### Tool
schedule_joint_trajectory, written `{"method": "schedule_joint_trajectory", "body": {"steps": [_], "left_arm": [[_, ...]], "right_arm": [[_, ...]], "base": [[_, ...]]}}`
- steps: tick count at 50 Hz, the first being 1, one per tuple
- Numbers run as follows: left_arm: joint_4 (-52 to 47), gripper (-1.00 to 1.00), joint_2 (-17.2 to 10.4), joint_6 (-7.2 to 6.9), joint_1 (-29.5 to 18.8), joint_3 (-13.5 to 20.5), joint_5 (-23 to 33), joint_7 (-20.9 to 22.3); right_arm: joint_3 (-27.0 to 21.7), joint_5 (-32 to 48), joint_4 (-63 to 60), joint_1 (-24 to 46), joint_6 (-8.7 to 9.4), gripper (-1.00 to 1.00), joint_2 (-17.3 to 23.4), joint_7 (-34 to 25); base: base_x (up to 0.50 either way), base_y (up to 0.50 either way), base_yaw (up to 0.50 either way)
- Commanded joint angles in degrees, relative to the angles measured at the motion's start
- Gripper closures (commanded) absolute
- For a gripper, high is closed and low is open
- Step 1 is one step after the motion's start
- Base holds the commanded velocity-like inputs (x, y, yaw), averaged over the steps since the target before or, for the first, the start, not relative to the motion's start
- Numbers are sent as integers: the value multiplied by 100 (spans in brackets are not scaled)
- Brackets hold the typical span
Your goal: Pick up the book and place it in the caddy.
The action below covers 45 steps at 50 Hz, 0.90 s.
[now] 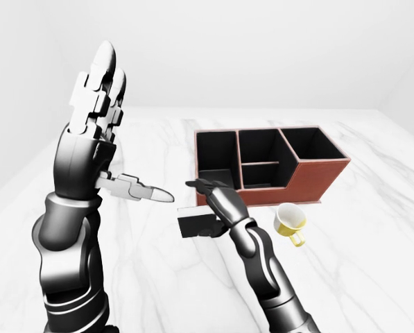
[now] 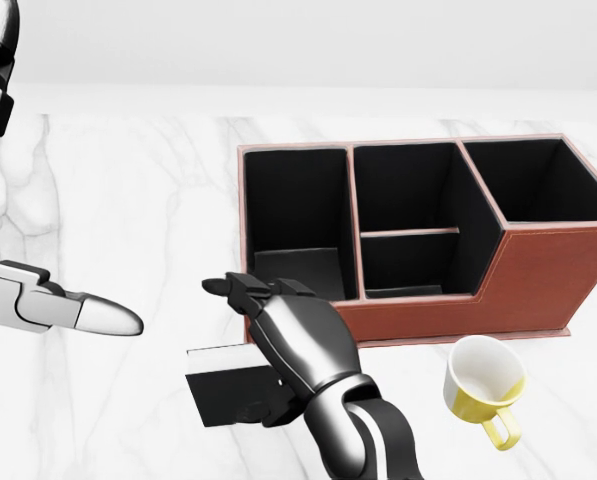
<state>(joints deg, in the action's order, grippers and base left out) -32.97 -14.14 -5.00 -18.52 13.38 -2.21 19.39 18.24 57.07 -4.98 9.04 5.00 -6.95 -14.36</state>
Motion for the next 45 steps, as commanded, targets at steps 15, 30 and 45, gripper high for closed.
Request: {"method": "schedule_joint_trajectory", "body": {"steps": [15, 30, 45], "left_arm": [[43, -100, 9, 0, 99, 54, -42, 10], [51, -100, -26, 0, 132, 128, -135, 31], [96, -100, -48, 0, 215, 201, -234, 54]], "right_arm": [[109, 386, 1302, 177, 0, -41, -207, 841], [186, 1676, 1792, 445, 0, -43, -270, 1557], [260, 1870, 2140, 459, 0, -42, -465, 1653]], "base": [[0, 0, 0], [0, 0, 0], [0, 0, 0]]}}
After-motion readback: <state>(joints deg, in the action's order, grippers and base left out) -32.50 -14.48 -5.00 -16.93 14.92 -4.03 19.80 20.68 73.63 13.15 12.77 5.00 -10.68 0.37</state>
